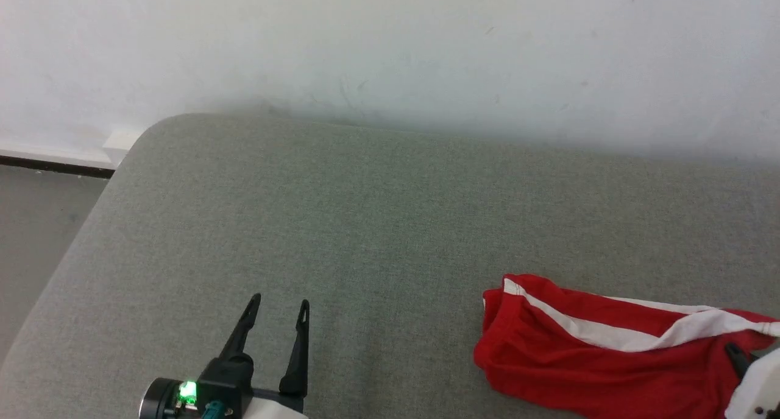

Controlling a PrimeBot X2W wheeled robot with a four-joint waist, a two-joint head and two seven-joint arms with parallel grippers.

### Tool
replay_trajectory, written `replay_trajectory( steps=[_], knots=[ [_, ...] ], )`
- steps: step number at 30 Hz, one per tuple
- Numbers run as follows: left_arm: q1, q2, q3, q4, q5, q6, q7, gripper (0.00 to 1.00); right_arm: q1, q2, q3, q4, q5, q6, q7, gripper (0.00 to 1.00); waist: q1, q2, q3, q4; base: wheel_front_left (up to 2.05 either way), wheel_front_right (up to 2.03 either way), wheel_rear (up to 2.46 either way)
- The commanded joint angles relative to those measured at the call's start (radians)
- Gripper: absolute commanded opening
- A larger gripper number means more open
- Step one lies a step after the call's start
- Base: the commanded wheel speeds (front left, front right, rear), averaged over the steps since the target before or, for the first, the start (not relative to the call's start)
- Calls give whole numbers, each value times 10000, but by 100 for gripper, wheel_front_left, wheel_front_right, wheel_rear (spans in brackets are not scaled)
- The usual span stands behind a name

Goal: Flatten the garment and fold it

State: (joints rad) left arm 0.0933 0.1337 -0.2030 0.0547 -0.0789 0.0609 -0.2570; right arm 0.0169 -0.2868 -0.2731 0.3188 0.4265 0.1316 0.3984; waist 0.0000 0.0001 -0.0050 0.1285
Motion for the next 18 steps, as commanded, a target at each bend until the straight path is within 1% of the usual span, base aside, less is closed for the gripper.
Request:
replay_trajectory(
  steps=[1, 7, 11, 15, 18],
  knots=[
    [72, -45, 58, 34, 124, -64, -47, 100, 112, 112, 129, -265, 82, -9, 107, 0, 0, -1, -61, -8, 0, 0, 0],
    [173, -199, 135, 115, 199, -243, -47, 100, 435, 576, 1075, -2253, 355, -9, 908, 0, 0, -1, -199, 129, 0, 0, 0],
    [202, -259, 207, 144, 254, -333, -47, 100, 481, 1105, 1737, -3225, 493, -9, 1389, 0, 0, -1, -225, 364, 0, 0, 0],
    [214, -283, 316, 147, 294, -401, -47, 100, 309, 1642, 2353, -3839, 582, -9, 1732, 0, 0, -1, -168, 589, 0, 0, 0],
    [168, -309, 338, 162, 331, -486, -47, 100, 60, 1935, 2719, -3897, 626, -9, 1944, 0, 0, -1, -78, 749, 0, 0, 0]
  ],
)
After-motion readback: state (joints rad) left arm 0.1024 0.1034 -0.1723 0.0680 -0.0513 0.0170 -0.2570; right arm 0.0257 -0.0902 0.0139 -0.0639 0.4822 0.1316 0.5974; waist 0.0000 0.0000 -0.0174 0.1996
